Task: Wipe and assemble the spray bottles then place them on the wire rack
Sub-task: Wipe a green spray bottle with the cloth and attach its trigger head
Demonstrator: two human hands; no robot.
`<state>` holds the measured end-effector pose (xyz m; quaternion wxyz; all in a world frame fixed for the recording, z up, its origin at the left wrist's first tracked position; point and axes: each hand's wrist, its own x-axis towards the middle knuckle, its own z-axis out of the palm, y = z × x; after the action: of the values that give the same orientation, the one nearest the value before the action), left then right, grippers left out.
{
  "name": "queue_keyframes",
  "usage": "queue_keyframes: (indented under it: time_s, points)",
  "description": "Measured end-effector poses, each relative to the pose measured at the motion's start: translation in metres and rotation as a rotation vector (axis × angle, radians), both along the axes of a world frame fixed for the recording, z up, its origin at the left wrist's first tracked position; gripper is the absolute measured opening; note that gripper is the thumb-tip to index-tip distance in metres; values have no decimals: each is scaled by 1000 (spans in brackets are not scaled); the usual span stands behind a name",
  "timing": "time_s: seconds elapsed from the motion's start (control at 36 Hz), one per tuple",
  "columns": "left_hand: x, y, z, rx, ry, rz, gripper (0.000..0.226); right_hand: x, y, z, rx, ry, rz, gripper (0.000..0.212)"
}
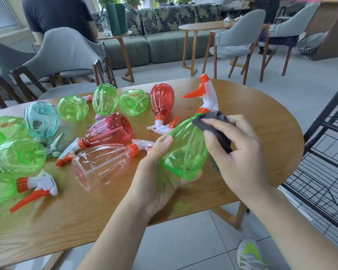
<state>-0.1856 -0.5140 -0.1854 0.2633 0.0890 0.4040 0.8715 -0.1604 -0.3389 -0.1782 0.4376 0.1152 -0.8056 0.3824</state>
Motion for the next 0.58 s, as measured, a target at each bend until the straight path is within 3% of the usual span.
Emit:
queue_keyframes:
  time_s: [0.11,0.25,0.42,0.58]
  points:
    - [0,-1,1,16,-18,13,63,7,-12,-3,43,45,52,22]
    - [-1,-5,2,113,-98,-59,59,15,-32,-9,270,156,138,18]
    - [2,-6,2,188,-135,-125,58,15,-34,-12,445,221,95,21]
    - [-3,-3,0,127,-77,-42,53,7,-14,-1,321,223,-40,20]
